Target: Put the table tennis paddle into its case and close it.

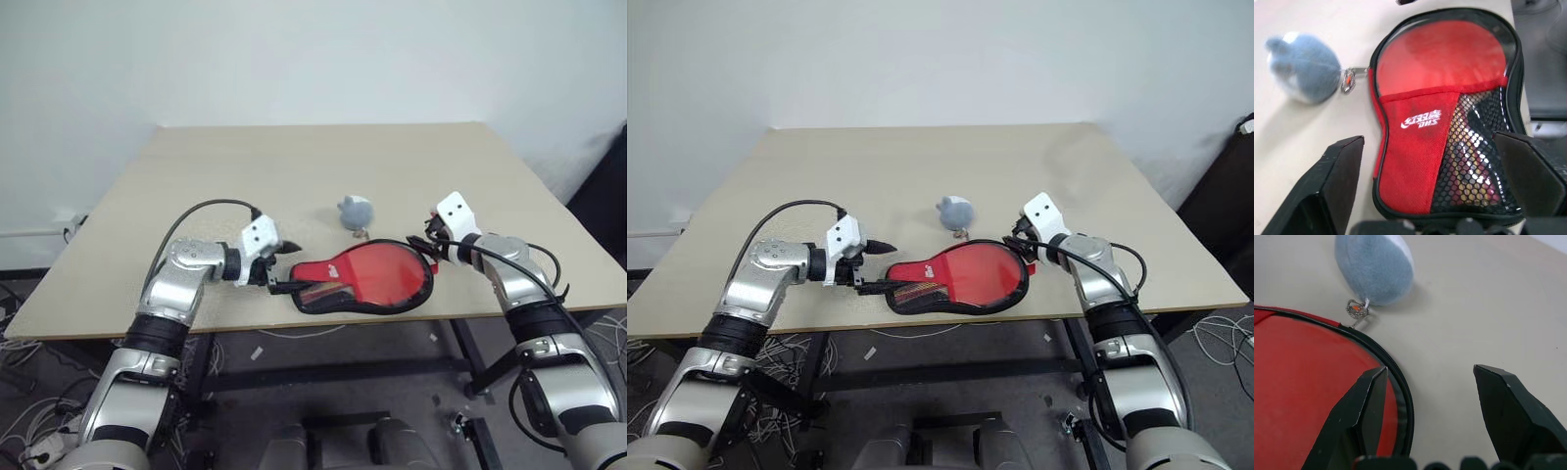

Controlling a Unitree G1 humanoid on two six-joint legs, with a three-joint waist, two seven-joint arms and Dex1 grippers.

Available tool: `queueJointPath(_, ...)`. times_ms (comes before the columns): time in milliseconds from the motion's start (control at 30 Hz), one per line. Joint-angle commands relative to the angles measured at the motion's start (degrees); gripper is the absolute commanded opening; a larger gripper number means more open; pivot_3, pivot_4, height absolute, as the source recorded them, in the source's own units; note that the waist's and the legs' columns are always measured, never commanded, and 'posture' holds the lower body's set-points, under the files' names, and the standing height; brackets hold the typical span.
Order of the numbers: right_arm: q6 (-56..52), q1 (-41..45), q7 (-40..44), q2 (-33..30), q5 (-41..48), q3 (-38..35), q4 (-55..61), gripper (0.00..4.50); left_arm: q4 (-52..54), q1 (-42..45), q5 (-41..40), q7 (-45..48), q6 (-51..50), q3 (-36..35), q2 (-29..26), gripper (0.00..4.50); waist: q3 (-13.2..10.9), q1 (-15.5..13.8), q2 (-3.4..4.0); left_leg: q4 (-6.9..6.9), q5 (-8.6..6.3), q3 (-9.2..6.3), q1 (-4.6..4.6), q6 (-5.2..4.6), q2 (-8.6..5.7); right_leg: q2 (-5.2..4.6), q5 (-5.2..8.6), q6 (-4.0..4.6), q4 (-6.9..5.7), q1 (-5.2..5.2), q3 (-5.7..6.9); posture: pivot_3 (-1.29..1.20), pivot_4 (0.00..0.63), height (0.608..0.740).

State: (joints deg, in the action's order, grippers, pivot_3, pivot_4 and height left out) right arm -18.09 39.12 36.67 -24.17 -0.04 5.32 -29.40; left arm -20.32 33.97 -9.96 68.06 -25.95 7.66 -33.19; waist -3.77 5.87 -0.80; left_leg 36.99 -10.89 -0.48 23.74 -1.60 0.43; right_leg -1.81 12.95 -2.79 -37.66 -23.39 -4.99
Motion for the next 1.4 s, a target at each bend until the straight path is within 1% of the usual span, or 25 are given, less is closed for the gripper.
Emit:
queueJointPath(33, 0.99, -0.17, -1.21, 0.06, 0.42, -1.24, 1.99, 3.04, 4.56, -1.59, -4.13, 1.34, -13.02, -0.26, -1.5, 4.49, 0.0, 0.03, 0.0, -0.03, 0.0, 0.0, 0.0, 0.0, 0.0, 0.0, 0.0, 0.0, 0.0, -0.01, 0.0, 0.0, 0.0, 0.74)
queueJointPath(100, 1.02, -0.38, -1.48, 0.18, 0.42, -1.29, 2.07, 3.04, 6.26, -2.79, -5.9, 1.61, -17.64, -0.26, -1.79, 4.49, 0.0, 0.02, 0.0, -0.06, 0.0, 0.0, 0.0, 0.0, 0.0, 0.0, 0.01, -0.01, 0.02, -0.02, -0.01, 0.0, 0.0, 0.74)
queueJointPath(233, 1.0, -0.51, -2.07, 0.32, 0.55, -1.47, 2.09, 3.04, 5.86, -1.72, -10.09, -2.39, -28.54, -3.58, 0.4, 4.49, 0.0, -0.04, 0.0, 0.0, 0.0, -0.07, 0.0, 0.01, 0.0, -0.02, 0.0, 0.0, 0.02, 0.04, 0.06, 0.0, 0.0, 0.74)
queueJointPath(500, 1.05, -1.09, -2.82, 0.59, 0.66, -1.45, 2.41, 3.04, 5.31, -0.98, -12.95, -7.83, -36.1, -5.21, 1.61, 4.49, 0.0, -0.03, 0.0, -0.01, 0.0, -0.07, -0.04, 0.01, 0.0, -0.03, 0.0, 0.0, 0.01, 0.06, 0.05, 0.0, 0.0, 0.74)
queueJointPath(667, 1.1, -1.16, -2.99, 0.68, 0.7, -1.38, 2.46, 3.04, 4.13, -1.0, -13.62, -11.0, -38.25, -6.47, 1.41, 4.49, 0.0, -0.01, 0.0, -0.01, 0.0, -0.07, -0.05, 0.02, -0.01, -0.03, 0.0, 0.0, 0.01, 0.06, 0.02, 0.0, 0.0, 0.74)
queueJointPath(800, 1.27, -1.06, -3.13, 0.81, 0.69, -1.36, 2.13, 3.04, 0.24, 0.88, -14.01, -15.18, -39.36, -9.28, 2.4, 4.49, 0.0, -0.02, 0.0, -0.01, 0.0, -0.07, -0.08, 0.02, 0.0, -0.03, -0.01, 0.01, 0.0, 0.07, 0.03, 0.0, 0.0, 0.74)
queueJointPath(933, 1.47, -1.1, -3.2, 1.05, 0.63, -1.16, 2.01, 3.04, -1.83, 2.44, -14.15, -17.72, -39.26, -9.92, 3.08, 4.49, 0.0, -0.01, 0.0, 0.0, 0.0, -0.06, -0.11, 0.02, -0.01, -0.03, -0.01, 0.01, -0.02, 0.1, 0.04, 0.0, 0.0, 0.74)
queueJointPath(1167, 1.35, -1.38, -3.24, 1.23, 0.68, -1.19, 2.47, 3.04, -2.57, 4.29, -14.83, -18.93, -39.75, -8.77, 4.95, 4.49, 0.0, -0.04, 0.0, 0.0, 0.01, -0.06, -0.11, 0.03, -0.02, -0.03, -0.01, 0.02, -0.02, 0.11, 0.04, 0.0, 0.0, 0.74)
queueJointPath(1400, 1.06, -1.67, -3.41, 1.14, 0.64, -1.29, 3.01, 3.04, -1.89, 4.6, -14.85, -17.72, -40.26, -5.52, 6.14, 4.49, 0.0, -0.07, 0.0, 0.0, 0.0, -0.06, -0.1, 0.03, -0.08, -0.07, -0.01, 0.01, 0.0, 0.13, 0.03, 0.0, 0.0, 0.74)
